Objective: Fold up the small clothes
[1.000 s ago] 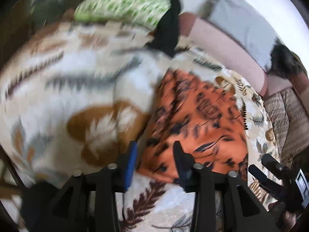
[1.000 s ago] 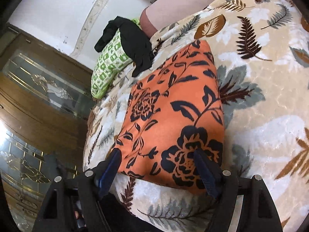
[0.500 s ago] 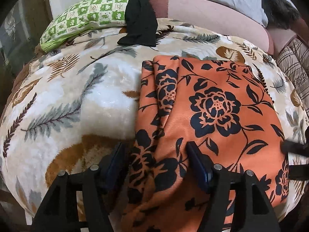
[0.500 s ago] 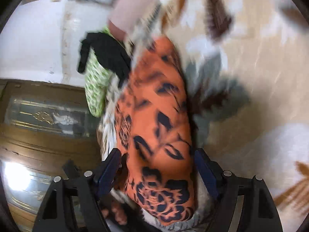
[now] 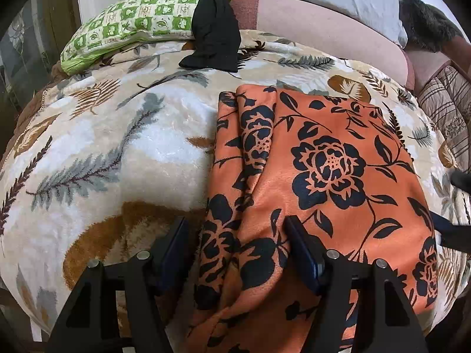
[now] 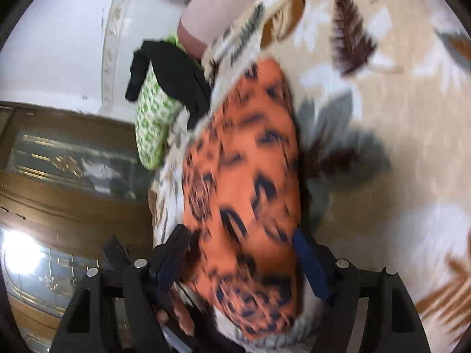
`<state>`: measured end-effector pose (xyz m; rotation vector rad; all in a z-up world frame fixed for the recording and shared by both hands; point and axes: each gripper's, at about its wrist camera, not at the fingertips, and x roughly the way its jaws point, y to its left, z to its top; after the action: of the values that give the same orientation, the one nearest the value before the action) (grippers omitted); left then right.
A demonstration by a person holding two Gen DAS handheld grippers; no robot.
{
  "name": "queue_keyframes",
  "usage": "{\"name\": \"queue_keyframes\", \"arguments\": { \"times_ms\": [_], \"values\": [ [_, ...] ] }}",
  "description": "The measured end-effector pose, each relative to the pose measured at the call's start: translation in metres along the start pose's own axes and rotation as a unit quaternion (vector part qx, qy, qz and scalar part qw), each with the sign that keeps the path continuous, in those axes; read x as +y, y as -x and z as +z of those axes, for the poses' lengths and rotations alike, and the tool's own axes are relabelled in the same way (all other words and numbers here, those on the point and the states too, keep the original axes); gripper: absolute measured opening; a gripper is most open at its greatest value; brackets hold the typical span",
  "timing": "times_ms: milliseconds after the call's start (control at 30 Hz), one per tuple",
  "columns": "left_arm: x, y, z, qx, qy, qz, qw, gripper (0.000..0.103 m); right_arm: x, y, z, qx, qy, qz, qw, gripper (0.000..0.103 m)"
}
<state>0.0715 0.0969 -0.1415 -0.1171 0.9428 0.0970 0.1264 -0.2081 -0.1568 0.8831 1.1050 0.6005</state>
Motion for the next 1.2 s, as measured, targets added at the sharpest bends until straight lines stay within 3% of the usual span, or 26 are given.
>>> {"name": "queue_keyframes", "arguments": {
  "times_ms": [67,133,200,267,333,400,500,567,600,633,667,733,833,867,900,967,1000,1033,1133,1200],
  "values": [
    [0.001,0.000,0.000,0.000,0.002,-0.002,1.0000,0.071,-0.022,-0.023,0.017,0.017,-0.059,0.013,0.998,0.078],
    [0.005,-0.001,-0.001,-0.001,0.003,-0.006,1.0000,0.071,-0.027,-0.043,0.020,0.043,-0.071,0.007,0.997,0.038],
    [0.010,-0.002,-0.002,-0.003,0.009,-0.010,0.9999,0.076,0.011,-0.034,0.014,0.026,0.019,-0.019,0.999,0.032],
    [0.010,-0.005,-0.002,-0.002,0.012,-0.014,0.9998,0.077,0.020,-0.034,0.011,0.019,0.052,-0.051,0.997,0.031],
    [0.009,-0.005,-0.002,-0.003,0.013,-0.013,0.9998,0.077,-0.008,-0.045,0.018,0.042,0.010,-0.082,0.996,0.039],
    [0.011,-0.005,-0.002,-0.003,0.016,-0.018,0.9997,0.077,-0.018,-0.042,0.022,0.034,-0.037,-0.032,0.998,0.060],
    [0.016,-0.007,-0.001,0.003,0.034,-0.036,0.9988,0.077,0.002,-0.036,0.040,-0.010,-0.005,-0.018,1.000,0.075],
    [0.019,-0.006,0.001,0.005,0.041,-0.048,0.9980,0.077,-0.001,-0.049,0.057,-0.014,-0.017,-0.023,0.999,0.075],
    [0.022,-0.003,0.002,0.004,0.047,-0.060,0.9970,0.077,-0.010,-0.058,0.066,0.005,-0.028,-0.030,0.999,0.064],
    [0.026,0.001,0.004,0.004,0.053,-0.071,0.9961,0.076,-0.013,-0.072,0.071,0.031,-0.024,-0.054,0.998,0.040],
    [0.033,0.008,0.009,-0.004,0.061,-0.081,0.9949,0.076,-0.005,-0.075,0.070,0.029,-0.010,-0.067,0.997,0.034],
    [0.045,0.013,0.020,-0.022,0.079,-0.091,0.9925,0.076,0.013,-0.068,0.069,0.017,0.033,-0.078,0.996,0.034],
    [0.055,-0.006,0.052,-0.001,0.094,-0.120,0.9883,0.076,0.024,-0.068,0.062,0.012,0.058,-0.095,0.994,0.041],
    [0.055,-0.019,0.065,0.019,0.092,-0.126,0.9875,0.076,0.023,-0.069,0.058,0.018,0.055,-0.098,0.993,0.057],
    [0.053,-0.030,0.073,0.039,0.089,-0.125,0.9873,0.076,0.024,-0.069,0.056,0.021,0.056,-0.096,0.994,0.066],
    [0.048,-0.048,0.085,0.061,0.088,-0.151,0.9826,0.069,0.030,-0.067,0.051,0.025,0.077,-0.102,0.991,0.067],
    [0.047,-0.058,0.089,0.073,0.087,-0.165,0.9798,0.039,0.034,-0.071,0.051,0.027,0.089,-0.110,0.990,0.067],
    [0.047,-0.070,0.090,0.092,0.087,-0.163,0.9784,0.023,0.035,-0.074,0.051,0.029,0.092,-0.112,0.989,0.067],
    [0.052,-0.086,0.083,0.094,0.115,-0.162,0.9755,0.026,0.013,-0.065,0.046,0.046,0.085,-0.115,0.989,0.067],
    [0.052,-0.075,0.082,0.078,0.109,-0.164,0.9772,0.028,0.005,-0.064,0.044,0.050,0.078,-0.114,0.989,0.067]
  ]
}}
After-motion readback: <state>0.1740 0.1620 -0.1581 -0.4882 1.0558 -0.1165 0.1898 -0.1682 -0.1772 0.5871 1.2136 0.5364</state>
